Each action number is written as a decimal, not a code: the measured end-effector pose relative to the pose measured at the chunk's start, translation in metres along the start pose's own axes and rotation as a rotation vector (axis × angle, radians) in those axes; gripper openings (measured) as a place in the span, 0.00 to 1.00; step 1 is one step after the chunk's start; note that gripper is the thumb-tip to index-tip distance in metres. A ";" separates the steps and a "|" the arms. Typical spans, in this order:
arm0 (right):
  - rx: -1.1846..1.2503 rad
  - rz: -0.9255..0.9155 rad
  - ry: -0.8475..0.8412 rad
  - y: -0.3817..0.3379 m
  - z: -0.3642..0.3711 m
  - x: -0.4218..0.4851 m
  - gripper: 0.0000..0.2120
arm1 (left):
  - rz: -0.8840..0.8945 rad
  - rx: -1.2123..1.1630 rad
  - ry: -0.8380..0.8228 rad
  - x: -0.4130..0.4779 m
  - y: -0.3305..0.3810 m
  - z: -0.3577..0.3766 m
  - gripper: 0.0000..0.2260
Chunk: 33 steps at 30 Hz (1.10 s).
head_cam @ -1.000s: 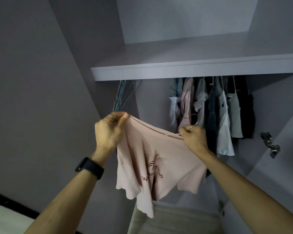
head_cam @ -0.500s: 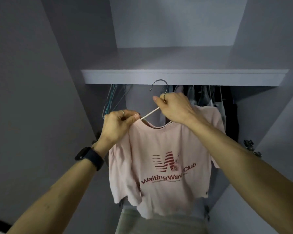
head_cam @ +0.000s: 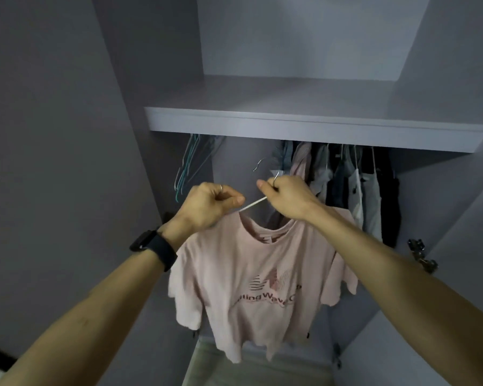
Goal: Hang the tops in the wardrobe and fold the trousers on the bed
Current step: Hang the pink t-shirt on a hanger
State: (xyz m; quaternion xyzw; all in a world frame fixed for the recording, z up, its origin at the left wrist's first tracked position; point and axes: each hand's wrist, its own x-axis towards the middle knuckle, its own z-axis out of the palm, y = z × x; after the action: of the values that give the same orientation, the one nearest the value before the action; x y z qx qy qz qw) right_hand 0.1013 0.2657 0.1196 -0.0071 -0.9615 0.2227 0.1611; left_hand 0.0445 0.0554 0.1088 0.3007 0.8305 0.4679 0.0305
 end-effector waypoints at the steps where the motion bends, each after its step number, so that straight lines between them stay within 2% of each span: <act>1: 0.045 0.016 0.076 -0.001 0.000 0.000 0.27 | 0.009 0.087 -0.029 -0.001 -0.002 0.001 0.06; 3: 0.087 0.012 0.155 -0.003 0.001 0.002 0.27 | 0.015 0.221 -0.055 -0.002 -0.006 -0.001 0.10; 7: 0.125 0.024 0.068 -0.008 0.007 -0.001 0.27 | 0.030 0.349 -0.042 0.000 -0.011 -0.005 0.05; 12: 0.179 0.093 0.042 -0.010 0.014 -0.004 0.27 | 0.050 0.417 -0.063 0.004 -0.008 -0.001 0.05; 15: 0.129 0.068 0.034 -0.009 0.010 -0.003 0.27 | 0.112 0.454 -0.047 0.007 -0.007 0.000 0.05; 22: 0.045 0.038 -0.039 0.010 0.002 -0.016 0.28 | 0.150 0.351 -0.059 0.006 -0.014 0.013 0.10; 27: 0.019 0.085 -0.219 0.019 0.019 -0.033 0.26 | 0.195 0.200 0.013 0.002 -0.010 0.019 0.10; 29: 0.122 0.119 -0.133 0.019 0.022 -0.037 0.26 | 0.144 0.239 -0.102 0.009 -0.003 0.014 0.14; 31: 0.187 0.124 -0.046 0.016 0.020 -0.034 0.27 | 0.098 0.384 -0.248 0.013 0.003 0.013 0.21; 33: 0.239 0.108 -0.063 0.010 0.019 -0.033 0.26 | 0.117 0.435 -0.285 0.016 0.008 0.020 0.16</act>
State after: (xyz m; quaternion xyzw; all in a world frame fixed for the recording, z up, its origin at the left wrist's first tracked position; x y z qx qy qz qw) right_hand 0.1265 0.2641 0.0889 -0.0327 -0.9309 0.3441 0.1184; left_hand 0.0415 0.0824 0.1073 0.4107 0.8800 0.2325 0.0550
